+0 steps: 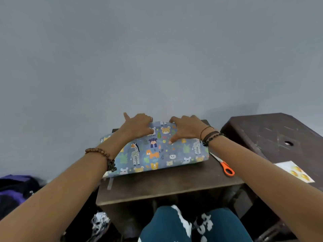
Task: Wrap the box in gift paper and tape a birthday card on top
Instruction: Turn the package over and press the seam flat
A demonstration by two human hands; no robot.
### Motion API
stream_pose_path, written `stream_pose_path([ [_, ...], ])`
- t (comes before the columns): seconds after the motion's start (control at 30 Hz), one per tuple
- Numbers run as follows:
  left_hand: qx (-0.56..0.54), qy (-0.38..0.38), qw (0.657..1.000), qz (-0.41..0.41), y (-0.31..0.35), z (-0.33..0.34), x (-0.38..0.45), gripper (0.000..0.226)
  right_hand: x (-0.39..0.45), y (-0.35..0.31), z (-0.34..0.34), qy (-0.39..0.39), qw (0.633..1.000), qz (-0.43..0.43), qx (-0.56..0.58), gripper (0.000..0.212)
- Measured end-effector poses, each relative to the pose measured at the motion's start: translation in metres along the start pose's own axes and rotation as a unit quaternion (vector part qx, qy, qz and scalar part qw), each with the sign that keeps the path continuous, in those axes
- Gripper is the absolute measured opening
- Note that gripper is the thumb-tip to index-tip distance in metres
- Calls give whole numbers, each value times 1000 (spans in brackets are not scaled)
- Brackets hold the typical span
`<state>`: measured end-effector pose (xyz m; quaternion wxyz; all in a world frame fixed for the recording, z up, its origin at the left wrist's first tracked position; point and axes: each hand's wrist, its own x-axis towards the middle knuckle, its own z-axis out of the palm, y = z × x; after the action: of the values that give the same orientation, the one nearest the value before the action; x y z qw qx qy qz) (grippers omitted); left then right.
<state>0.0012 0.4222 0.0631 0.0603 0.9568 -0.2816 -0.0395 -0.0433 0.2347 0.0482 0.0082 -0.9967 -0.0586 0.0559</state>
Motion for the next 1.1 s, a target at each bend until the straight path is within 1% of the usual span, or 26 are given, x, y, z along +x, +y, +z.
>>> stream_pose_path([
  [0.17,60,64,996,-18,-21,7,40,14,59,14,1,-56,994,29,92,74],
  [0.27,125,71,989,-24,-35,20,61,24,87,19,8,-77,987,29,137,49],
  [0.33,146,68,986,-37,-41,32,71,31,101,22,13,-100,982,31,157,29],
  [0.43,140,64,986,-66,-38,52,75,40,116,26,22,-142,972,34,183,33],
  [0.53,92,90,989,-76,-22,72,66,53,119,29,25,-144,963,34,227,44],
  [0.6,51,110,990,-70,-12,90,55,57,119,30,26,-135,965,35,224,40],
  [0.67,53,160,985,-40,-4,110,38,52,118,29,27,-134,966,39,219,30],
  [0.7,53,164,984,-37,0,120,28,52,116,29,28,-134,966,38,217,37],
  [0.77,38,171,983,-63,8,137,11,51,113,28,29,-126,967,45,217,61],
  [0.8,3,188,978,-90,13,143,3,50,110,27,29,-121,966,47,224,66],
  [0.83,-55,207,968,-131,19,144,-3,51,107,26,29,-119,965,47,227,68],
  [0.87,-136,201,952,-186,24,146,-7,57,105,25,30,-119,965,48,227,68],
  [0.9,-217,198,922,-251,29,144,-12,67,101,25,31,-118,966,49,223,66],
  [0.93,-296,202,880,-313,36,142,-17,77,96,24,33,-115,968,51,216,66],
  [1.0,-430,236,773,-403,49,136,-27,89,86,22,37,-103,971,50,211,66],
  [1.03,-486,262,718,-423,54,133,-30,91,81,21,39,-92,973,47,207,64],
  [1.1,-587,307,627,-410,64,130,-32,95,71,18,40,-65,978,38,196,56],
])
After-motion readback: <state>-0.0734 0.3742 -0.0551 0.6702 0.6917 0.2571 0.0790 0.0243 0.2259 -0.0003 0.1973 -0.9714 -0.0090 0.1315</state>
